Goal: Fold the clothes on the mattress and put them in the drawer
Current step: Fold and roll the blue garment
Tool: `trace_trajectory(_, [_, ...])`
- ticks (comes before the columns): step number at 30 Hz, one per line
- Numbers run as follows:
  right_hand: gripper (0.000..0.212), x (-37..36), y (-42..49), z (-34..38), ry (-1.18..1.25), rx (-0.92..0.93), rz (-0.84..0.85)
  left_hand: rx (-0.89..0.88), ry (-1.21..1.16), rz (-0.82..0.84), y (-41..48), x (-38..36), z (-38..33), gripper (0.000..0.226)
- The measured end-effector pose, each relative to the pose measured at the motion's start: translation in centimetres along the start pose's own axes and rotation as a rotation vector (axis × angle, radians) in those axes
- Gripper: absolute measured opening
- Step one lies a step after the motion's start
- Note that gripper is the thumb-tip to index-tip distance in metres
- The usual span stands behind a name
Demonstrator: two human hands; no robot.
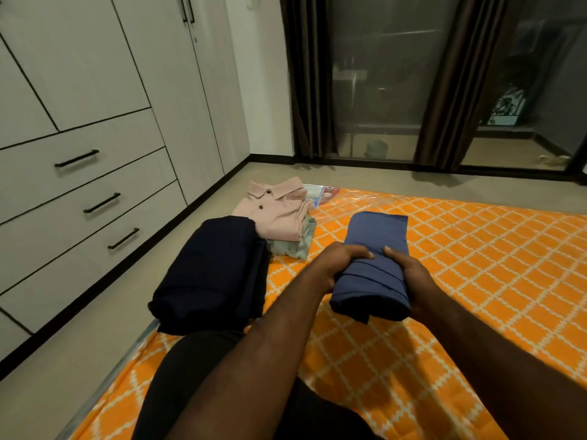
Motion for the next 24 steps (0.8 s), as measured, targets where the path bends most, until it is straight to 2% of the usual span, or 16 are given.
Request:
trace_trajectory(3, [0.041,-3.9,0.5,0.7,-0.058,0.099,-0.054,-0.027,0.105,-0.082,-1.4,2.5,-2.6,0.040])
trace_trajectory(6, [0.033,-9.3,1.0,1.2,-0.108,0.205,-0.080,-0.124,0.344,-0.253,-3.2,6.2,-5.8,0.045])
trace_trajectory(9, [0.023,-15.6,1.6,1.9,-0.110,0.217,-0.070,-0.163,0.483,-0.397,-5.4,10.9,-9.0,0.056])
trace_trajectory(10, [0.028,-17.4,2.1,2.0,-0.117,0.218,-0.063,-0.179,0.505,-0.423,-6.1,12.2,-9.8,0.058])
trace_trajectory(13, [0.063,-23.2,3.9,2.2,-0.162,0.222,-0.005,-0.225,0.523,-0.512,-8.7,16.9,-11.9,0.065])
trace_trajectory(16, [0.065,-27.6,5.5,1.6,-0.210,0.228,0.072,-0.229,0.549,-0.598,-11.2,20.4,-13.0,0.066])
trace_trajectory(19, [0.088,-30.4,7.5,-0.4,-0.295,0.212,0.110,-0.258,0.598,-0.669,-13.0,23.0,-12.7,0.055])
trace_trajectory(24, [0.097,-31.7,9.4,-3.9,-0.386,0.190,0.097,-0.208,0.756,-0.652,-13.1,25.8,-9.9,0.057])
Point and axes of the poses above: each hand's wrist, its own y-axis towards the middle knuckle, its own x-axis out of the back of the hand, z = x × y, the point moved 1 cm from there along y, towards the middle knuckle, and after that the axes turned 13 degrees about -y, right-handed, at the moved point
